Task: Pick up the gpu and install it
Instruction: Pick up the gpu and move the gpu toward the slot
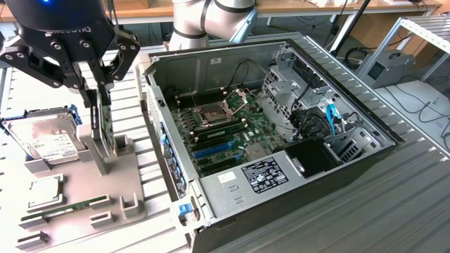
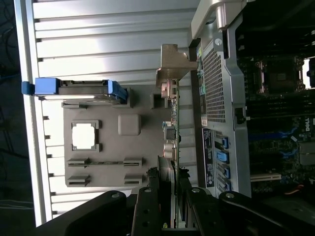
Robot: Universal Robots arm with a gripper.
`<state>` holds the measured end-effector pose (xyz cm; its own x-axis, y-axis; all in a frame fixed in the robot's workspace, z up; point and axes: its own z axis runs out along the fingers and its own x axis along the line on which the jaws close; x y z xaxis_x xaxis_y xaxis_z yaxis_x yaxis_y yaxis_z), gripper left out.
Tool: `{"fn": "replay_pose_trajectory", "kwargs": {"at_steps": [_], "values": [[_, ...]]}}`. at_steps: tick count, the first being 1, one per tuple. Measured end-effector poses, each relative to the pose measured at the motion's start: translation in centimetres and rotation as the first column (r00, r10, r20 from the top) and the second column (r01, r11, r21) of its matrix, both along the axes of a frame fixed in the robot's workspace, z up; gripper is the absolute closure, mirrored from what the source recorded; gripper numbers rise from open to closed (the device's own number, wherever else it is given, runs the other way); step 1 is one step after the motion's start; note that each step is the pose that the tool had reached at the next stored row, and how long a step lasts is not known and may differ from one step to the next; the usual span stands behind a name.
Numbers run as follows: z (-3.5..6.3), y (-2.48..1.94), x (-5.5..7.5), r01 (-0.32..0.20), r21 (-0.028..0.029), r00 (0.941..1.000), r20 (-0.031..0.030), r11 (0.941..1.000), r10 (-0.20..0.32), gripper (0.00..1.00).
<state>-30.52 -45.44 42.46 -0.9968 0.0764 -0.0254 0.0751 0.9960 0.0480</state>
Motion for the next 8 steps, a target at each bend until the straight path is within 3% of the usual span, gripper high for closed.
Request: {"fn": "replay_pose_trajectory", "kwargs": {"at_steps": [8], "values": [[0.47,0.0,0.0,0.0,0.0,1.0,0.0,1.0,0.0,0.74]]}}
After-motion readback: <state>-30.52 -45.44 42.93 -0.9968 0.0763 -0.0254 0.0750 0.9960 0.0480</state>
